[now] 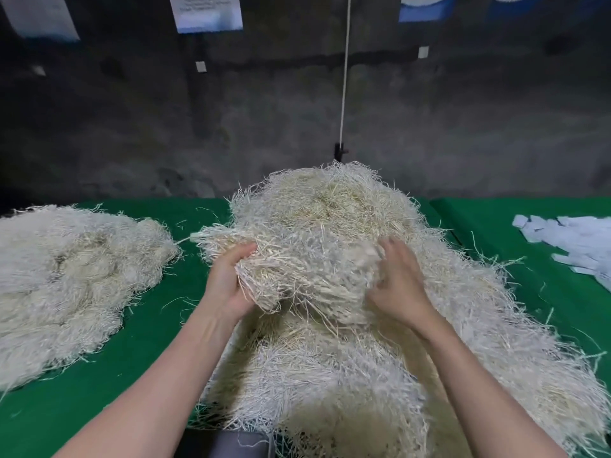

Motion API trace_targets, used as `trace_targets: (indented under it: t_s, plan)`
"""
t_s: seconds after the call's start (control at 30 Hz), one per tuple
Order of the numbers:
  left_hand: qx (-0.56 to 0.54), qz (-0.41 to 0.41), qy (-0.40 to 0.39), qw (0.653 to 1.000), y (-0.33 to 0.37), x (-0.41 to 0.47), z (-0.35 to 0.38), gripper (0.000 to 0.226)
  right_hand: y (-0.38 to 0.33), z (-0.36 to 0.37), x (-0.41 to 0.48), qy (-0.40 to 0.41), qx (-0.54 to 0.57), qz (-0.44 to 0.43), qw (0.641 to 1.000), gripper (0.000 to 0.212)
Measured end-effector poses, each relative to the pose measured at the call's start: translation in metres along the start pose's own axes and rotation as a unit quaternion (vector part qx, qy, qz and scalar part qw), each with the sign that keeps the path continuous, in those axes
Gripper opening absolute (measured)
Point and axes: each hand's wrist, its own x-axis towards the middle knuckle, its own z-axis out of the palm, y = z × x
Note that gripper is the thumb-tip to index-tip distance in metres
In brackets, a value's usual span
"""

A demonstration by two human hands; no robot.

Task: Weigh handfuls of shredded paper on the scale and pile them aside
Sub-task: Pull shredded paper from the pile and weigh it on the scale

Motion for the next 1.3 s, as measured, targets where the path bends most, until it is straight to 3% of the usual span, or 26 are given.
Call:
trace_targets:
  t_s: [0.03, 0.1, 0.17, 0.23, 0.33, 0.43, 0.47, 0.57, 0.7, 0.8, 0.87, 0.93, 0.97, 1.0, 1.07, 1.1, 1.13, 1.2, 1.27, 1.3]
  plan:
    - [-0.011, -0.002, -0.012, 1.000, 0.000, 0.000, 0.001, 0.028, -0.017, -0.004, 0.000, 0.001, -0.035, -0.084, 0.996, 0.086]
    - [-0.034, -0.007, -0.030, 0.999, 0.000, -0.001, 0.004, 0.036, -0.043, 0.000, -0.001, -0.034, -0.030, -0.167, 0.985, 0.057]
    - [-0.066, -0.015, -0.050, 0.996, 0.002, -0.003, 0.008, 0.040, -0.053, 0.019, -0.003, -0.079, -0.030, -0.154, 0.985, 0.020]
    - [-0.064, 0.001, -0.053, 0.997, 0.008, -0.004, 0.011, 0.029, -0.041, 0.040, -0.005, -0.147, -0.056, -0.105, 0.982, 0.012]
    - [-0.041, 0.024, -0.051, 0.998, 0.014, -0.008, 0.013, 0.024, -0.003, 0.059, -0.012, -0.214, -0.087, -0.005, 0.973, 0.033]
    - [-0.007, 0.044, -0.011, 0.999, 0.012, -0.009, 0.001, 0.006, 0.024, 0.061, -0.014, -0.198, -0.047, 0.080, 0.976, 0.027]
    - [-0.016, 0.033, -0.015, 0.999, 0.012, -0.009, -0.003, 0.010, 0.027, 0.059, -0.013, -0.186, -0.028, 0.099, 0.977, 0.029]
    - [-0.043, 0.044, -0.015, 0.998, 0.025, -0.006, -0.016, 0.013, 0.031, 0.045, -0.009, -0.139, 0.067, 0.127, 0.980, 0.023]
    - [-0.039, 0.070, -0.015, 0.997, 0.039, -0.003, -0.032, 0.018, 0.026, 0.026, -0.012, -0.155, 0.142, 0.154, 0.966, 0.044]
    - [-0.017, 0.063, -0.008, 0.998, 0.043, -0.004, -0.034, 0.017, -0.006, 0.010, -0.011, -0.172, 0.051, 0.057, 0.982, 0.033]
    - [-0.026, 0.062, -0.012, 0.998, 0.045, -0.004, -0.033, 0.025, -0.034, 0.000, -0.011, -0.068, -0.062, -0.052, 0.994, 0.023]
    - [-0.031, 0.053, -0.027, 0.998, 0.044, -0.006, -0.030, 0.026, -0.057, 0.000, -0.009, 0.003, -0.056, -0.147, 0.988, 0.022]
    - [-0.035, 0.044, -0.035, 0.998, 0.043, -0.006, -0.028, 0.022, -0.066, 0.003, -0.008, -0.031, -0.025, -0.173, 0.984, 0.037]
    - [-0.042, 0.035, -0.042, 0.998, 0.041, -0.008, -0.026, 0.016, -0.073, 0.009, -0.006, -0.116, 0.017, -0.160, 0.980, 0.058]
    - [-0.057, 0.032, -0.051, 0.997, 0.042, -0.012, -0.024, 0.016, -0.076, 0.026, -0.004, -0.313, 0.002, -0.066, 0.947, 0.083]
    - [-0.064, 0.038, -0.051, 0.996, 0.044, -0.013, -0.025, 0.021, -0.070, 0.034, -0.004, -0.371, -0.064, -0.046, 0.925, 0.081]
    - [-0.071, 0.045, -0.049, 0.995, 0.048, -0.015, -0.026, 0.029, -0.062, 0.040, -0.004, -0.379, -0.148, -0.034, 0.913, 0.068]
    - [-0.077, 0.060, -0.036, 0.995, 0.059, -0.016, -0.033, 0.049, -0.042, 0.046, -0.001, -0.288, -0.211, -0.023, 0.934, 0.031]
    - [-0.054, 0.063, -0.033, 0.996, 0.062, -0.018, -0.039, 0.049, -0.031, 0.046, 0.003, -0.200, -0.100, 0.032, 0.974, 0.009]
    - [0.002, 0.070, -0.024, 0.997, 0.059, -0.020, -0.041, 0.044, -0.034, 0.043, 0.004, -0.169, -0.020, 0.056, 0.984, 0.009]
